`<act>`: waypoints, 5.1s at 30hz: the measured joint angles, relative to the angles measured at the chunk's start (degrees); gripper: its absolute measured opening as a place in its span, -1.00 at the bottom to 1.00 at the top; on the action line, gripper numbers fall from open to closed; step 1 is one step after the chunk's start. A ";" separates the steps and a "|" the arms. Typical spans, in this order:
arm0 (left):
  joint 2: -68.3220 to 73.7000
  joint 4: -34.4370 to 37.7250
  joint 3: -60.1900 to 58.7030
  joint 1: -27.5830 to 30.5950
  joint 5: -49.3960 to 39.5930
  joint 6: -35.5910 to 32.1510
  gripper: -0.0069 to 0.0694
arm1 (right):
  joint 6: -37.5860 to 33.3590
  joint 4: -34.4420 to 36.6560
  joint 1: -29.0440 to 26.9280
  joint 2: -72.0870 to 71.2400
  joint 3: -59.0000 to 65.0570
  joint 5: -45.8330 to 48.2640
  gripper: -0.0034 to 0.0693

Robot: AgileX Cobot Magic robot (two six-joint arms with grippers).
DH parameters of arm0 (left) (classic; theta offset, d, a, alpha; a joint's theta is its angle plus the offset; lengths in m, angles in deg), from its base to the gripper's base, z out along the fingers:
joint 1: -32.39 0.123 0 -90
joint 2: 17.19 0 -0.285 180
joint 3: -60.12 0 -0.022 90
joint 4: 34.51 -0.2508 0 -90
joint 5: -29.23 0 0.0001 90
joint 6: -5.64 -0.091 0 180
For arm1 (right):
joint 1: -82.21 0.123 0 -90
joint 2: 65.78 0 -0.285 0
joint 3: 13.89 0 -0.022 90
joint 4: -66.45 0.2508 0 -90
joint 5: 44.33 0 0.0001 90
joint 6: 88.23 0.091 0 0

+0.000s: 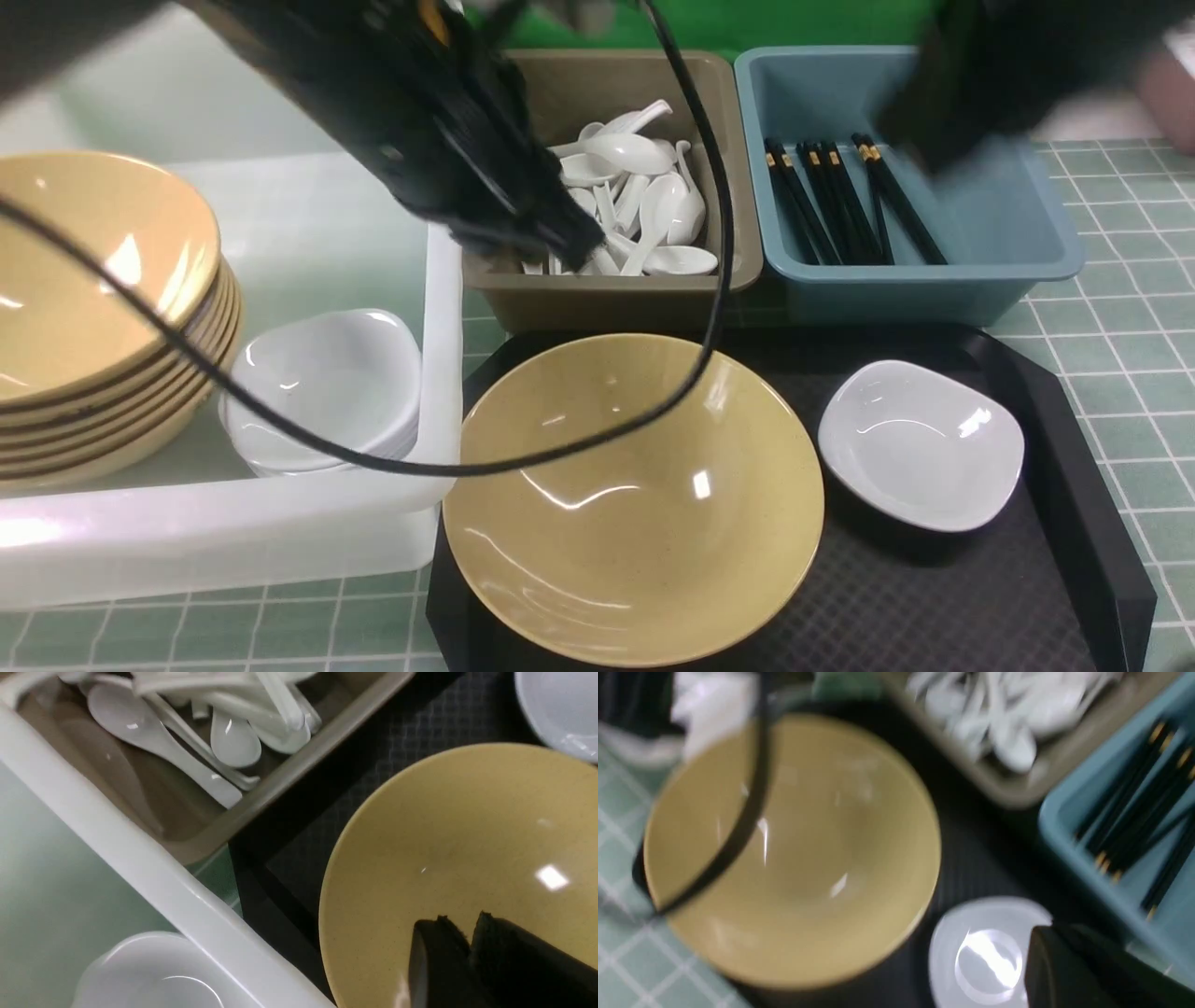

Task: On blue table put chopsticks spoon bowls plates into blue grey white boxes.
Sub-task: 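Grasp the large bowl on the tray by its rim, then place the tan bowl onto the bowl stack in the left bin with the left gripper, then grasp the small white bowl on the black tray by its rim with the left gripper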

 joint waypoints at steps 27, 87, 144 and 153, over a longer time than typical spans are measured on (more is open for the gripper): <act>21.16 -2.11 0.04 0.00 9.32 -0.87 0.58 | 1.23 0.00 0.04 -8.73 19.76 -11.38 -0.78; -8.25 18.32 -10.35 66.98 5.34 3.50 -0.80 | -16.56 8.93 21.74 4.15 -4.40 -19.92 -0.77; 29.64 18.96 15.75 -11.46 12.03 5.99 0.70 | 28.23 -23.38 21.74 -32.72 26.53 1.35 -0.77; 39.35 16.90 24.06 -11.70 13.28 8.36 0.70 | 28.62 -23.19 21.74 -36.76 28.03 1.57 -0.77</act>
